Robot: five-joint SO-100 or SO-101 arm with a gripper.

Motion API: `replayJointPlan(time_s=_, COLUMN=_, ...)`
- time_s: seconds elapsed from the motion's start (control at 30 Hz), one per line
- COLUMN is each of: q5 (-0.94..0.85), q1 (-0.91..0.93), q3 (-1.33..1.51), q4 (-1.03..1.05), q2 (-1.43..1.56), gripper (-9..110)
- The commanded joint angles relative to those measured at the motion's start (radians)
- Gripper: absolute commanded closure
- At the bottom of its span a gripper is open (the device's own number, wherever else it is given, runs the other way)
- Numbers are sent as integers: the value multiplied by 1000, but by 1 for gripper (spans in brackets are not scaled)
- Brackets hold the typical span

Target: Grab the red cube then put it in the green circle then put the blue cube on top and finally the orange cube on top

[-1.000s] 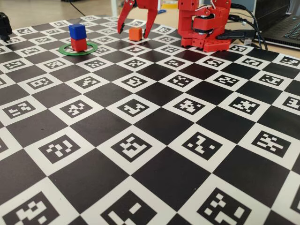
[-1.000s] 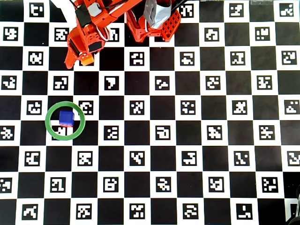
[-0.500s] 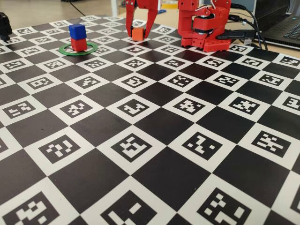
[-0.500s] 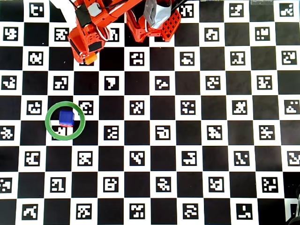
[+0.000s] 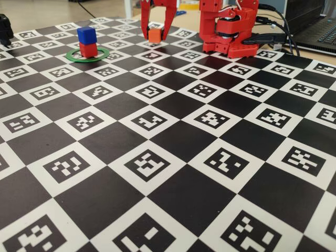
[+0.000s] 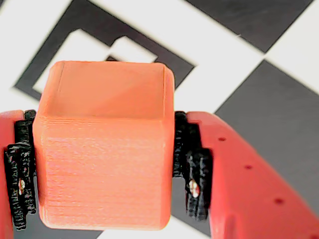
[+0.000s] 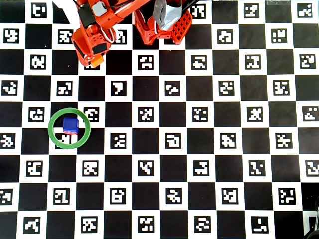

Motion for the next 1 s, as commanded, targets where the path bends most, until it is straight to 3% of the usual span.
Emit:
replayJointPlan(time_s=0.0, q5=-41, q1=5, q3=-172, q4=64, q2=5, gripper=96)
replayJointPlan(time_s=0.97, q5=-442, q1=-201, q3=-1351, q4=595, q2=-540, gripper=97)
